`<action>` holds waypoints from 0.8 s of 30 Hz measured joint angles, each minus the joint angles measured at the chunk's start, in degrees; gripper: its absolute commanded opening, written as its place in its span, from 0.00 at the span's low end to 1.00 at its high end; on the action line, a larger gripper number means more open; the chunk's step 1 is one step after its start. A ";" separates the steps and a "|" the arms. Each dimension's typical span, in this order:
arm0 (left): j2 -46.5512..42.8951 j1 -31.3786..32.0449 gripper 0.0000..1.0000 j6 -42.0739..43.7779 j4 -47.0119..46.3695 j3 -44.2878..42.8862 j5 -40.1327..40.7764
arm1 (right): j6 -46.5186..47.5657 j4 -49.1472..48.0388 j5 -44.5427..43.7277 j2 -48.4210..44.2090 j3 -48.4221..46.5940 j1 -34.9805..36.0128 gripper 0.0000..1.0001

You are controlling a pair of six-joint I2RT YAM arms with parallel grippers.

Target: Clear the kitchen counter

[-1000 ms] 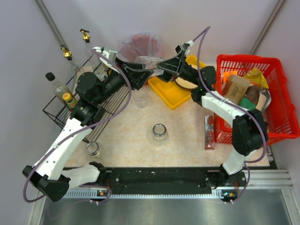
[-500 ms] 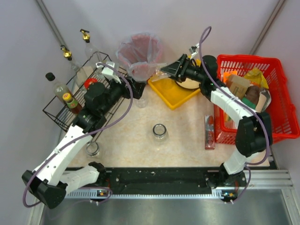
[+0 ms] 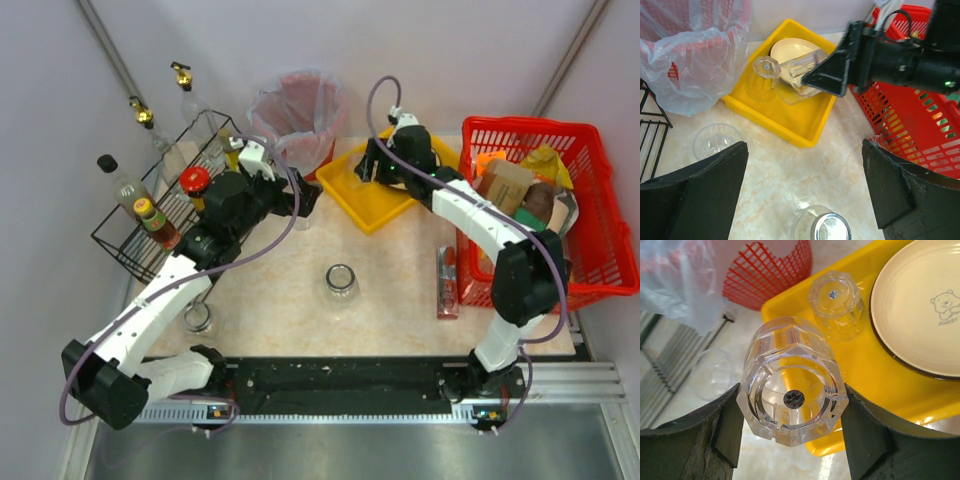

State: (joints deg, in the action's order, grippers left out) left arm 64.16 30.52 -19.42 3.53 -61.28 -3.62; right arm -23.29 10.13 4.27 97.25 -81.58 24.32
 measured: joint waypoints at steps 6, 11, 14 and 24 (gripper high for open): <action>1.57 -0.02 0.97 -0.44 0.00 -0.02 -1.03 | 7.63 2.01 -10.73 8.20 -4.11 4.83 0.00; 2.14 -0.04 0.97 -0.44 0.39 -0.02 -1.25 | 10.25 3.45 -14.23 12.79 -5.60 5.53 0.00; 2.14 -0.04 0.98 -0.39 0.48 -0.02 -1.20 | 10.88 4.46 -15.39 14.38 -5.92 5.42 0.00; 2.54 -0.04 0.97 0.94 3.28 -2.45 -1.03 | 12.24 5.81 -14.80 19.74 -10.58 5.42 0.07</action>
State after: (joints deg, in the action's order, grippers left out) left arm 66.70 30.48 -18.48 6.81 -63.72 -4.64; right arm -11.05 15.94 -10.52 116.99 -92.16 29.74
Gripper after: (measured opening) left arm 0.972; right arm 0.657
